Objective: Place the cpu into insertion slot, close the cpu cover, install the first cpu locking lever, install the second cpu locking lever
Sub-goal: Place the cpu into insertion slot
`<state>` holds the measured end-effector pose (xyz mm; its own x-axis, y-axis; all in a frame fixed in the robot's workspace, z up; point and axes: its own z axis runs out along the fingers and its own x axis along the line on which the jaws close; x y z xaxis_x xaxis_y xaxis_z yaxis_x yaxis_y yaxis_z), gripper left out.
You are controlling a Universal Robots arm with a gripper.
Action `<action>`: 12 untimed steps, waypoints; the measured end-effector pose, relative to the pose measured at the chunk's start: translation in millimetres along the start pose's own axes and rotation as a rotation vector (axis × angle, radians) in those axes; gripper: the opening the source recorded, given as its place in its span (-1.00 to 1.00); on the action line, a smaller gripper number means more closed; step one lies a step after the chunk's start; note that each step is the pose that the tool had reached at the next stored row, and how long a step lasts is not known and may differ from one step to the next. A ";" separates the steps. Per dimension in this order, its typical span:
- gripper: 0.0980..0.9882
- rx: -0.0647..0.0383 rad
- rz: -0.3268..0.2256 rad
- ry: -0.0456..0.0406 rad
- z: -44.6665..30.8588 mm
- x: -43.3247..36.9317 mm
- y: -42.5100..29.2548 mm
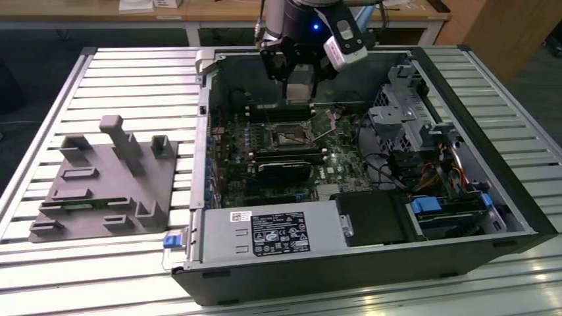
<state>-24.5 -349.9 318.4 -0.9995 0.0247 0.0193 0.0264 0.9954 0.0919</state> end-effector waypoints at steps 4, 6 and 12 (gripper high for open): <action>0.00 -0.001 0.000 0.0001 7.1 0.2 -0.7; 0.00 -0.001 0.000 0.0002 10.8 0.3 -0.8; 0.00 -0.004 0.000 0.0002 21.7 0.3 -0.8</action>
<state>-25.2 -348.6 296.7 -0.9995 0.0245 0.0195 0.0263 0.9951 0.0955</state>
